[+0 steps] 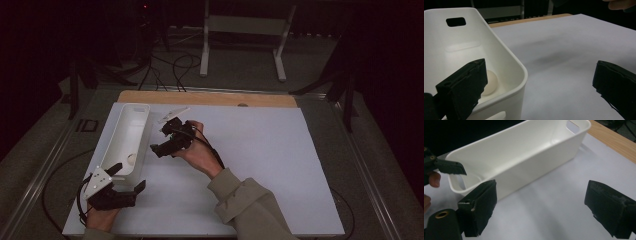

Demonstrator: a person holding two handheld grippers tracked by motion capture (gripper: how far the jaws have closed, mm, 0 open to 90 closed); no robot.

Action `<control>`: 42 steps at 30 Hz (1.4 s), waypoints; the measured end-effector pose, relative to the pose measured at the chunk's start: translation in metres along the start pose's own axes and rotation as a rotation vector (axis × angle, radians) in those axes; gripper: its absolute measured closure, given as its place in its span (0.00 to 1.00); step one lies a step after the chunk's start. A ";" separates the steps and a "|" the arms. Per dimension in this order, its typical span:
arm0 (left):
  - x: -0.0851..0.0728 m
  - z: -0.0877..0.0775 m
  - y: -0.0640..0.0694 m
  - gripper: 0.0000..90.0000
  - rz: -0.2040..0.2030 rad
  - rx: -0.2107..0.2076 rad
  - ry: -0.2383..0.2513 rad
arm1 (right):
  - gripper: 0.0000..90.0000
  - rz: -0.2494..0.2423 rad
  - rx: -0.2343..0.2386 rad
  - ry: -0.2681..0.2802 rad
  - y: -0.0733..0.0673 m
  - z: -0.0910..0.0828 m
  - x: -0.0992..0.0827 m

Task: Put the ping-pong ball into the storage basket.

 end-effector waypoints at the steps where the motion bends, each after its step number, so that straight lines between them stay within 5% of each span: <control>1: 0.000 0.000 0.000 0.00 -0.001 0.000 0.000 | 0.11 0.002 -0.002 0.005 0.002 -0.003 -0.002; 26: 0.000 0.001 0.000 0.00 0.001 0.006 -0.003 | 0.10 0.071 -0.053 0.014 0.042 -0.068 -0.058; 42: 0.001 0.001 0.001 0.00 -0.003 0.016 -0.002 | 0.10 0.110 -0.152 0.046 0.069 -0.127 -0.108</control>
Point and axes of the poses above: each handheld gripper's, and its own axes: z roughly forward along the jaws, x roughly out of its top, y roughly to its right, the point moved 7 cm from there along z, roughly forward along the jaws, and after that the axes turned 12 degrees about y, right-handed, at the moved point
